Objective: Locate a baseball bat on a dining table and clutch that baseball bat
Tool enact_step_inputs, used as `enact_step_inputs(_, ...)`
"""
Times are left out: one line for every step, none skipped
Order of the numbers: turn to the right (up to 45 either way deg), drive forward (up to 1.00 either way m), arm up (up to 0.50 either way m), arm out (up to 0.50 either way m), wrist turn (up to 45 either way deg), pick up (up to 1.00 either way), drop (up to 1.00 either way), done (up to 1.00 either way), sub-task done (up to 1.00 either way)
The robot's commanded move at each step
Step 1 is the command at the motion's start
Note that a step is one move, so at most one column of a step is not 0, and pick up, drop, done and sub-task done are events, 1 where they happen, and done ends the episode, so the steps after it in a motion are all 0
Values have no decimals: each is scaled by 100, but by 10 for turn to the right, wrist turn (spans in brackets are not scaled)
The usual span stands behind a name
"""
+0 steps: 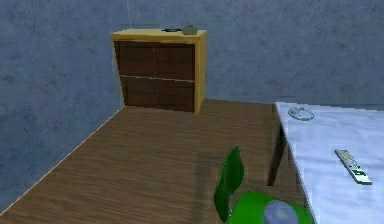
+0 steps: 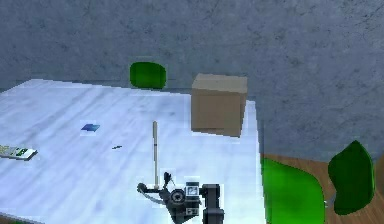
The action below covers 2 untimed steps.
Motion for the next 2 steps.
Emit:
enact_step_inputs(0, 0, 10, 0, 0, 0, 0, 0, 0)
enact_step_inputs(0, 0, 0, 0, 0, 0, 0, 100, 0)
